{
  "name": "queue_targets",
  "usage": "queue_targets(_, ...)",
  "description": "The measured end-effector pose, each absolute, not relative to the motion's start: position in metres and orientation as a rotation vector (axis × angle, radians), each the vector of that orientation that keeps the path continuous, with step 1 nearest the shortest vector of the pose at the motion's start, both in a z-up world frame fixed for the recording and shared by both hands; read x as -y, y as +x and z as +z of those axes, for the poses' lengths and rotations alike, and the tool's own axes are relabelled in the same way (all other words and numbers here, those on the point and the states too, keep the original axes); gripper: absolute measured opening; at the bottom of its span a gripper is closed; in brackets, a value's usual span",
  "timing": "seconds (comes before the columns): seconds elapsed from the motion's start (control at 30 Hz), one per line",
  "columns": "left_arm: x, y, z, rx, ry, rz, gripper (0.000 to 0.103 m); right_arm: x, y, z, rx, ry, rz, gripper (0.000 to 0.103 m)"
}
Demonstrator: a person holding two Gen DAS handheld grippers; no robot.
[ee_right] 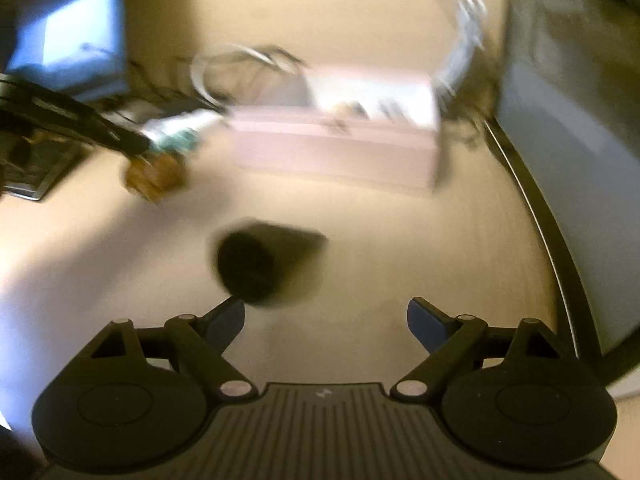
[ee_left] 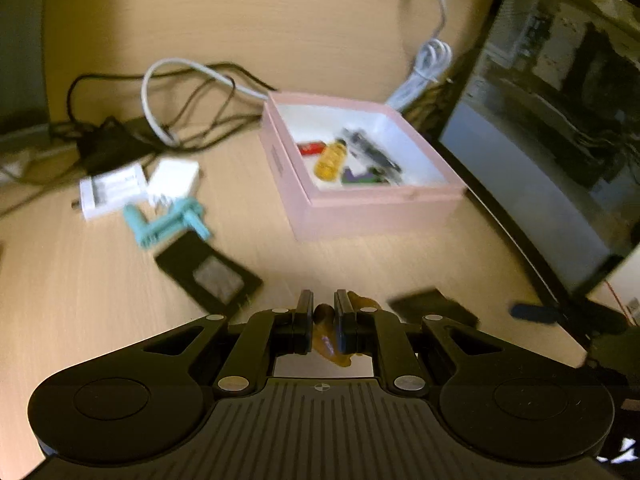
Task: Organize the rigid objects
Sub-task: 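Drop the bear into the pink box while the right gripper drops the cone in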
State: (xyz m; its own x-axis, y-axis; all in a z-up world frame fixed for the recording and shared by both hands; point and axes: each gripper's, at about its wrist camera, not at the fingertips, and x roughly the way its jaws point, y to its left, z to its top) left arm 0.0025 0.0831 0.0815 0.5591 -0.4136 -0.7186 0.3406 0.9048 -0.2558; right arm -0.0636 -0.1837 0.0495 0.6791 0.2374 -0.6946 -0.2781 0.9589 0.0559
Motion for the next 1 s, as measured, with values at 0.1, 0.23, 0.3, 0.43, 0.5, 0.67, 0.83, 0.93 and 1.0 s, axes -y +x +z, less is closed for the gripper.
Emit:
queue_targets(0.1,-0.085,-0.017,0.078,-0.898,-0.123,-0.448,0.013,0.16,-0.066,0.059,-0.72,-0.075,0.349,0.09)
queue_targets(0.23,-0.091,-0.039,0.075,-0.897,-0.15,-0.432,0.013,0.137,-0.05,0.053,-0.73,-0.065,0.266,0.09)
queue_targets(0.3,-0.095,-0.048,0.074,-0.912,-0.181,-0.415,0.013,0.132,-0.041,0.046,-0.734,-0.05,0.212,0.09)
queue_targets(0.43,-0.098,-0.063,0.073,-0.913,-0.168,-0.428,0.013,0.13,-0.029,0.041,-0.798,-0.021,0.231,0.069)
queue_targets(0.5,-0.098,-0.067,0.073,-0.92,-0.161,-0.447,0.013,0.125,-0.025,0.04,-0.816,-0.066,0.225,0.053)
queue_targets(0.67,-0.087,-0.077,0.077,-0.926,-0.09,-0.554,0.013,0.128,-0.035,0.058,-0.834,-0.088,0.24,0.048)
queue_targets(0.83,-0.07,-0.077,0.086,-0.907,-0.03,-0.65,0.013,0.146,-0.058,0.09,-0.78,-0.092,0.207,0.048)
queue_targets(0.93,-0.062,-0.066,0.098,-0.863,0.0,-0.686,0.013,0.16,-0.068,0.105,-0.75,-0.084,0.155,0.048)
queue_targets(1.0,-0.057,-0.055,0.106,-0.828,0.008,-0.695,0.013,0.169,-0.075,0.114,-0.728,-0.082,0.121,0.048)
